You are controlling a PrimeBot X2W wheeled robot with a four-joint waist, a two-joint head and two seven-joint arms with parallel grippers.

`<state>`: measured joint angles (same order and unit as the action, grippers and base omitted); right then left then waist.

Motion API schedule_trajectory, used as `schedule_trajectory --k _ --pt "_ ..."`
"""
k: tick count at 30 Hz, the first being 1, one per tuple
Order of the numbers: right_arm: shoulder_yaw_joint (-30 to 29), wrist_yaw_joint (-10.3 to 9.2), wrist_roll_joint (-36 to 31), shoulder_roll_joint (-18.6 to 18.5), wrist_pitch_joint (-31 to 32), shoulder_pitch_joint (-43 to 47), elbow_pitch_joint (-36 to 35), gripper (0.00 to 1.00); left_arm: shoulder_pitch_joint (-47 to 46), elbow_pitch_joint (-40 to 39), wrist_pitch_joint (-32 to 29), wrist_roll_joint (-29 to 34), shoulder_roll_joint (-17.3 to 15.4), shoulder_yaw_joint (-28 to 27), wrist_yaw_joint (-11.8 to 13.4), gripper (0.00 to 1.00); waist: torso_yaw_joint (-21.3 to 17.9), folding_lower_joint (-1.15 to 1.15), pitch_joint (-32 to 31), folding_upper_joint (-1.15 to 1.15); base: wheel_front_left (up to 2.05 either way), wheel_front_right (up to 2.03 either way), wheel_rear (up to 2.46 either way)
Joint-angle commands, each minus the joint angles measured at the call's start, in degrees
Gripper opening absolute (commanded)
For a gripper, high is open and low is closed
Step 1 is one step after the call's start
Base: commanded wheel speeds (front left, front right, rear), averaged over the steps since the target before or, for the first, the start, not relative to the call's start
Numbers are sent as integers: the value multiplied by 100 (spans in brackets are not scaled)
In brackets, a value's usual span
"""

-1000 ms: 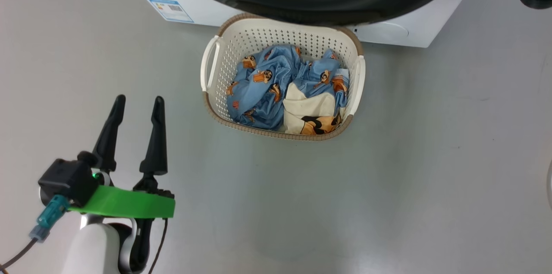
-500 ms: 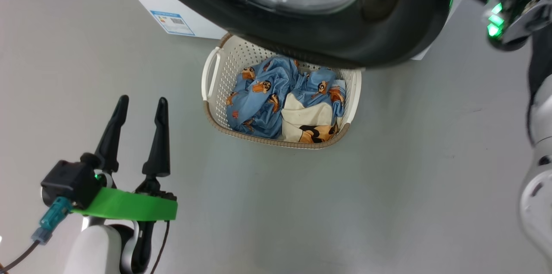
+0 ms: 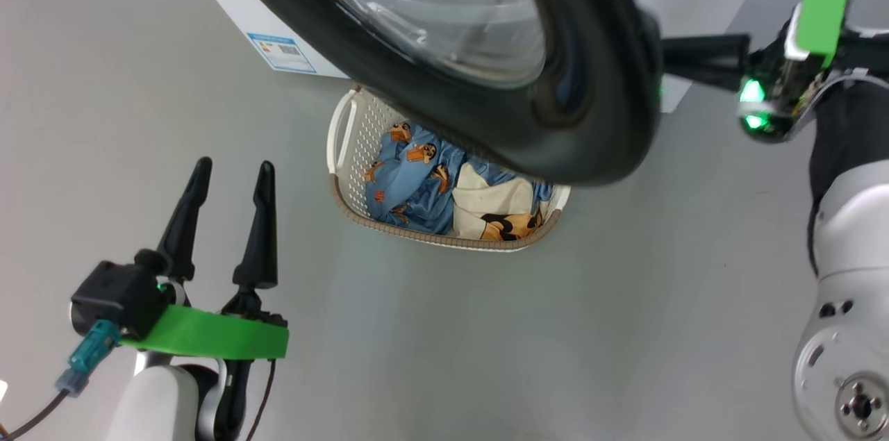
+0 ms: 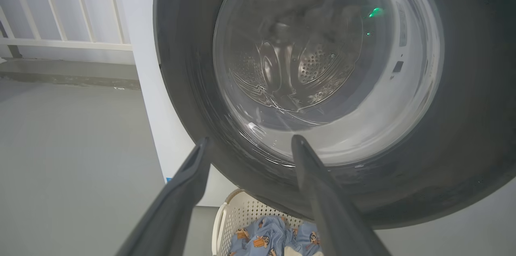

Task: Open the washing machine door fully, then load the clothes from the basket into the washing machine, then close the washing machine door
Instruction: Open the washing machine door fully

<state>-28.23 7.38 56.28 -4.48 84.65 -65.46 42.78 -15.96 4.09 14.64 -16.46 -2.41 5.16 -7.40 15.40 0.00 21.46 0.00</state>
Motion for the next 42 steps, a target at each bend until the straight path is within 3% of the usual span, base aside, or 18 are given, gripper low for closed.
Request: schedule_trajectory --k 1,13,14,21,33,42 --pt "216 11 174 157 122 34 -189 0 54 -144 36 12 -168 -171 -9 100 9 0 -24 0 0 0 0" --pt "2355 11 2085 159 -10 1123 -783 0 72 -123 36 1 -185 -121 -9 100 9 0 -145 0 0 0 0" --pt "2711 11 2353 159 -119 1326 -959 0 76 -115 36 4 -184 -117 -9 100 7 0 -175 0 0 0 0" --pt "3742 11 3232 159 -699 1896 -1549 0 96 -108 36 1 -180 -165 -9 100 -17 0 -237 0 0 0 0" --pt "5044 11 4015 160 -1515 2241 -1824 0 65 -89 36 -11 -163 -195 -9 100 14 0 -225 0 0 0 0" --pt "5519 11 4330 158 -1914 2225 -1775 0 85 -69 36 -8 -153 -240 -9 100 19 0 -266 0 0 0 0"
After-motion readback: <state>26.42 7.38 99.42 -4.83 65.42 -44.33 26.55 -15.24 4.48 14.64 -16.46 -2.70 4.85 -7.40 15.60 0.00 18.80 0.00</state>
